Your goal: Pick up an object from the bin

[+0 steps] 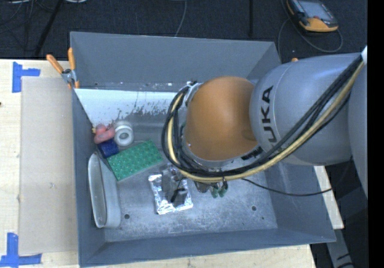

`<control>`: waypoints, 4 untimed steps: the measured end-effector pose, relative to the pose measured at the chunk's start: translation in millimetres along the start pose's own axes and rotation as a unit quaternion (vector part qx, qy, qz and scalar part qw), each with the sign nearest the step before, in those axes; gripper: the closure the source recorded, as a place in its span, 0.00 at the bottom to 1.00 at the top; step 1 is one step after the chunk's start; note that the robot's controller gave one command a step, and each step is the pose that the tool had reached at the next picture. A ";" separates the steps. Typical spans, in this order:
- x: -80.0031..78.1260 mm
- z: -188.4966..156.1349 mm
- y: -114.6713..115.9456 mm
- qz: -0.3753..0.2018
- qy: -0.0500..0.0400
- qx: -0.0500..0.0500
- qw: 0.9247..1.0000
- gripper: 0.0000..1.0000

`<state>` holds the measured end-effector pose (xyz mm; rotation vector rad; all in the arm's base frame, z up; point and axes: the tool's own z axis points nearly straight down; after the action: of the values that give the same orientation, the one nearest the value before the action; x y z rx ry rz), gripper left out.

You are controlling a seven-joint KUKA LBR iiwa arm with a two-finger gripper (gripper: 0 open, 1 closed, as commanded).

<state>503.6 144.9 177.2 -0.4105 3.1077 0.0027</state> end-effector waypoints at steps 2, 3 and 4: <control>-15.0 91.8 -11.9 0.197 0.007 0.002 0.980 0.00; -5.5 108.2 -45.4 0.182 0.005 0.002 0.983 0.00; 21.0 108.0 -33.2 0.062 0.005 0.001 0.998 0.00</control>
Offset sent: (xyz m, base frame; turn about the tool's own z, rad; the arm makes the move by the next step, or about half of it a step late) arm 0.0000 0.0000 0.0000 0.0000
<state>492.7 107.7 69.1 -0.2169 3.1375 -0.0007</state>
